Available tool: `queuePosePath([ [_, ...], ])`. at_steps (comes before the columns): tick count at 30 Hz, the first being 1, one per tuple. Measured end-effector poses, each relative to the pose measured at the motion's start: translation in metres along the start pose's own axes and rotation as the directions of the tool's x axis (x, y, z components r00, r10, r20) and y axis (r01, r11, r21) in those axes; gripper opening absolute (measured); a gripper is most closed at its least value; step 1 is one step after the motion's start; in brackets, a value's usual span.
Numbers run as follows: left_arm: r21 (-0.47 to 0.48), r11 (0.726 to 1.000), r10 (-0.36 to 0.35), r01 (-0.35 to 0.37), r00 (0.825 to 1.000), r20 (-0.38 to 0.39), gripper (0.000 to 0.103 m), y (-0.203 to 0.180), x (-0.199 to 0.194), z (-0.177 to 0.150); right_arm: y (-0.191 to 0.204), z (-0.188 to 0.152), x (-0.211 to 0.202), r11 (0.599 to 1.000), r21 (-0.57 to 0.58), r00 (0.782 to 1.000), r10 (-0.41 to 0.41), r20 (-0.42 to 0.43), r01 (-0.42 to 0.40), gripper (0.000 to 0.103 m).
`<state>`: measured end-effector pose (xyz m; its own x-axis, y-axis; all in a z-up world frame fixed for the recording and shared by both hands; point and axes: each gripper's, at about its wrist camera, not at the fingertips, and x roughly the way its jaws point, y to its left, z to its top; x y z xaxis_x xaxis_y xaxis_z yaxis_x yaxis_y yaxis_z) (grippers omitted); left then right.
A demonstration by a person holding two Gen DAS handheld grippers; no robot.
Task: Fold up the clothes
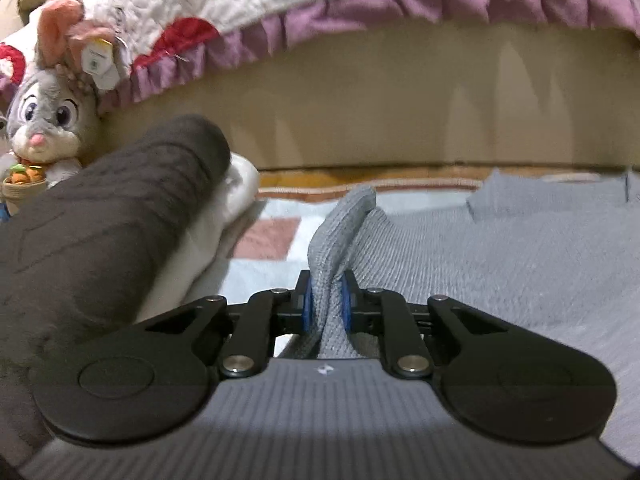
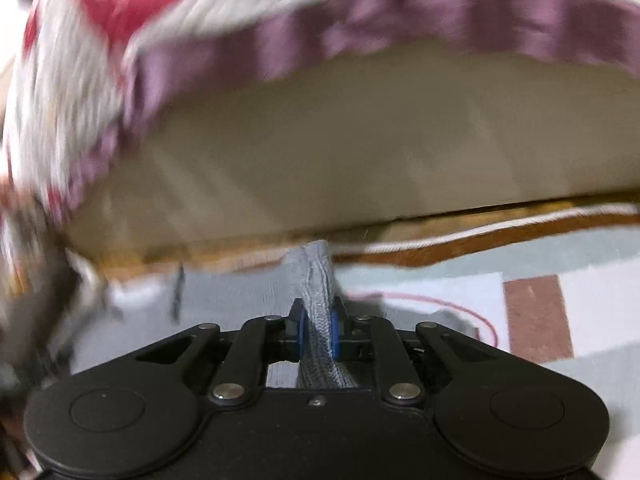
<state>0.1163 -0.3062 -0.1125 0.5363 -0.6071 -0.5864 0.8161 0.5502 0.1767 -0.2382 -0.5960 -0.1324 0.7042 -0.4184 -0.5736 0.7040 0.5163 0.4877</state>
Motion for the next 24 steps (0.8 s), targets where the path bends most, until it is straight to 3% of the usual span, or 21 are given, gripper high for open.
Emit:
queuePosePath([
  [1,-0.021,1.000,-0.005,0.005,1.000,-0.008,0.013,0.002,0.002,0.000,-0.009,0.003,-0.003,0.999,0.049,1.000,0.003,0.012,-0.004,0.013],
  [3,-0.062,0.998,-0.016,0.015,1.000,-0.024,0.013,0.006,0.007,-0.001,-0.013,0.002,0.002,0.998,0.038,0.998,-0.057,-0.015,0.057,0.013],
  [6,-0.123,0.992,-0.037,0.031,0.998,-0.049,0.013,0.011,0.016,-0.005,-0.023,0.001,0.012,0.989,0.149,0.999,-0.016,-0.047,0.023,0.013],
  [8,-0.140,0.990,-0.028,0.018,0.998,-0.065,0.013,0.013,0.020,-0.005,-0.018,0.003,0.021,0.994,0.093,0.996,-0.052,-0.079,0.059,0.019],
  [10,-0.171,0.985,-0.010,-0.004,0.997,-0.079,0.014,0.016,0.020,-0.004,-0.019,0.002,0.022,0.991,0.110,0.994,-0.064,-0.092,0.074,0.023],
  [12,-0.154,0.987,0.039,-0.049,0.997,-0.067,0.013,0.013,0.018,-0.006,-0.026,0.003,0.020,0.989,0.118,0.993,-0.083,-0.087,0.093,0.020],
  [14,-0.058,0.991,0.117,-0.119,0.992,-0.048,0.007,0.004,0.017,-0.008,-0.031,0.003,0.019,0.983,0.119,0.988,-0.129,-0.082,0.138,0.011],
  [16,-0.010,0.992,0.126,-0.126,0.991,-0.036,0.005,0.000,0.018,-0.009,-0.036,0.004,0.019,0.984,0.124,0.989,-0.120,-0.089,0.131,0.008],
  [20,-0.118,0.992,0.049,-0.054,0.998,-0.047,0.005,0.014,0.017,-0.008,-0.039,0.007,0.018,0.983,0.177,0.996,-0.029,-0.086,0.044,0.013],
  [22,-0.158,0.987,0.014,-0.022,0.999,-0.051,0.008,0.020,0.017,-0.008,-0.039,0.006,0.018,0.984,0.171,0.995,-0.034,-0.091,0.049,0.023],
  [24,-0.201,0.979,-0.025,0.014,0.998,-0.054,0.010,0.026,0.018,-0.008,-0.039,0.006,0.017,0.985,0.165,0.995,-0.039,-0.097,0.055,0.026],
])
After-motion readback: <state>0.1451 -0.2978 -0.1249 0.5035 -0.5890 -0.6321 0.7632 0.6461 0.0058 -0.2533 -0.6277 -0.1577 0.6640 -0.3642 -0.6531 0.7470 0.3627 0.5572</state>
